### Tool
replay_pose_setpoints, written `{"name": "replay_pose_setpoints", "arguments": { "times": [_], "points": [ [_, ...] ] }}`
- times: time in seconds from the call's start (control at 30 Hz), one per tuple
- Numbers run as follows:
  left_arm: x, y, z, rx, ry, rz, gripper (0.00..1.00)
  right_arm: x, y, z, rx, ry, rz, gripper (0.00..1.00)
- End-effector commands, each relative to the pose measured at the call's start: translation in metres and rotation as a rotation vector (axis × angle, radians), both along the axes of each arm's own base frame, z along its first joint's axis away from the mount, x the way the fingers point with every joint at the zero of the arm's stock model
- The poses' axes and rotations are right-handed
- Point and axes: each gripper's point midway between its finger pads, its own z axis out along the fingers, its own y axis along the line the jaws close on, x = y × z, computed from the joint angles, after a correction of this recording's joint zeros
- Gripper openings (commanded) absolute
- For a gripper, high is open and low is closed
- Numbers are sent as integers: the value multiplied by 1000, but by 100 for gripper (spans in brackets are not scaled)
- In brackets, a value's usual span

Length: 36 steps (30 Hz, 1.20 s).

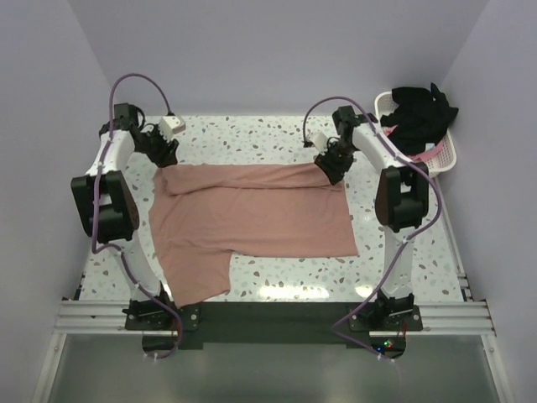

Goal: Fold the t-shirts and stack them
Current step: Fold the tshirt

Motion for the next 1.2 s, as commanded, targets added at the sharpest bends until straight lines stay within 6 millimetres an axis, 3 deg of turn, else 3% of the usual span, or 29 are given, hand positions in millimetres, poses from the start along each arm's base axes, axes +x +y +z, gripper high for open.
{"name": "replay_pose_setpoints", "arguments": {
  "times": [0.0, 0.2, 0.37, 0.73, 0.9, 1.0, 1.17],
  "points": [
    [-1, -18, -20, -82, 129, 23, 52, -9, 12, 14, 52, 86, -16, 48],
    [13, -41, -29, -86, 132, 28, 52, -3, 18, -2, 66, 129, -115, 42],
    [26, -65, -39, -85, 127, 17, 53, -11, 12, -24, 27, 190, -137, 42],
    [64, -75, -59, -41, 73, 43, 56, -16, 9, -33, 11, 190, -137, 41],
    [63, -85, -69, -57, 101, 11, 55, -16, 8, -34, 4, 192, -137, 41],
    [61, -91, -67, -80, 103, -17, 50, -16, 7, -35, 0, 190, -139, 41],
    [57, -96, -60, -98, 98, -59, 20, -14, 6, -35, -4, 189, -139, 41]
  ]
}}
